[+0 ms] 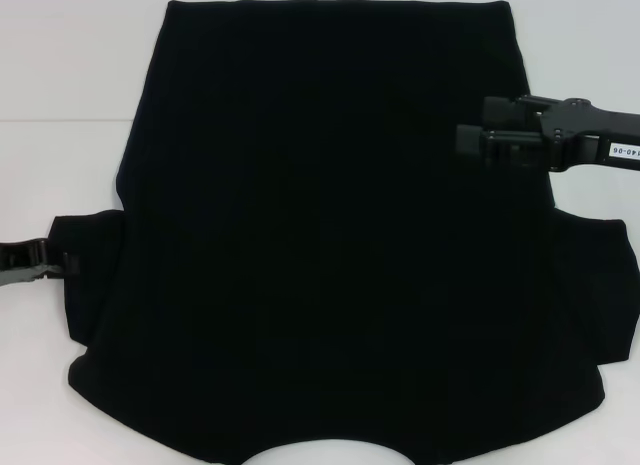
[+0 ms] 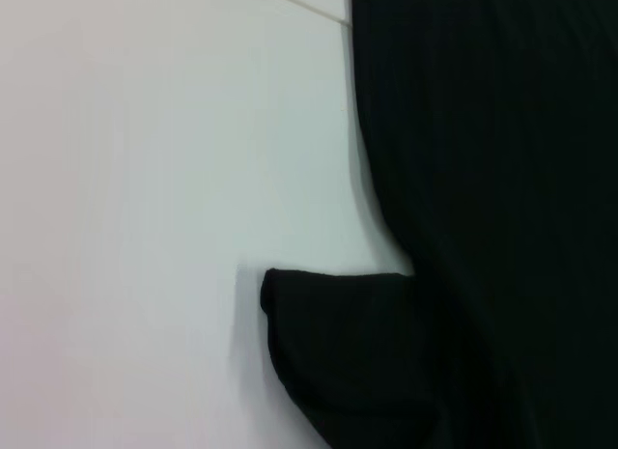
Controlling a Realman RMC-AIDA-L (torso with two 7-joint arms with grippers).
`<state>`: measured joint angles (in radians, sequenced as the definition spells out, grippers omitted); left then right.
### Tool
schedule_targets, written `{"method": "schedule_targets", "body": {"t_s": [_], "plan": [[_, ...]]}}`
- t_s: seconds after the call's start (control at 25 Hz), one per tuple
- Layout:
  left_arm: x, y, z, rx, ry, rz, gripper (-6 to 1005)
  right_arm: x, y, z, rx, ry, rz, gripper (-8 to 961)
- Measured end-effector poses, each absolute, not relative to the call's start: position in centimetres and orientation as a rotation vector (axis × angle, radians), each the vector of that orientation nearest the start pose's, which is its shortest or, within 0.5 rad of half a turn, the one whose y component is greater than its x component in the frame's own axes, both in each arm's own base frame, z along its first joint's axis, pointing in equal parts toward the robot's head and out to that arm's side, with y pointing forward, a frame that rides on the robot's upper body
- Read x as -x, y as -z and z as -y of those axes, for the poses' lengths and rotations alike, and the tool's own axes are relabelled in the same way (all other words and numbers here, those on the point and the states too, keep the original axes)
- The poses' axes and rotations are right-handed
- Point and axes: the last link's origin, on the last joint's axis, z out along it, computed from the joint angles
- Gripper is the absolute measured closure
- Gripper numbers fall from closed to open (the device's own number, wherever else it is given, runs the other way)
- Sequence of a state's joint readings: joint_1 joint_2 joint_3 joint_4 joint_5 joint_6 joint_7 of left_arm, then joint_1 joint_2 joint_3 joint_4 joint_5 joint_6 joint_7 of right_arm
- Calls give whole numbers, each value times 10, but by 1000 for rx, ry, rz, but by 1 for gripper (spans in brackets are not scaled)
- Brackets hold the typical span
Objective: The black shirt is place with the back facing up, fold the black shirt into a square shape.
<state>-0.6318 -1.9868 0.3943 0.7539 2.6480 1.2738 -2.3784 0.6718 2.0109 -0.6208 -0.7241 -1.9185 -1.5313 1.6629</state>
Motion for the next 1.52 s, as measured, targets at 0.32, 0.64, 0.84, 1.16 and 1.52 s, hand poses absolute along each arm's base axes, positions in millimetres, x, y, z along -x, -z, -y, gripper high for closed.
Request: {"method": "schedule_targets", "body": {"t_s": [0.32, 0.64, 0.84, 1.16, 1.52], "plan": [[350, -80, -372, 1877, 224, 1704, 928, -214, -57, -390, 2579, -853, -710, 41], [359, -92, -374, 1806, 226, 1660, 990, -218, -58, -390, 2546, -881, -717, 41], [361, -99, -380, 1771, 230, 1624, 990, -217, -57, -390, 2545, -885, -717, 42], [362, -104, -386, 1733, 242, 1588, 990, -217, -57, -390, 2547, -887, -717, 41], [363, -108, -391, 1701, 249, 1557, 991, -217, -56, -390, 2548, -884, -706, 41]]}}
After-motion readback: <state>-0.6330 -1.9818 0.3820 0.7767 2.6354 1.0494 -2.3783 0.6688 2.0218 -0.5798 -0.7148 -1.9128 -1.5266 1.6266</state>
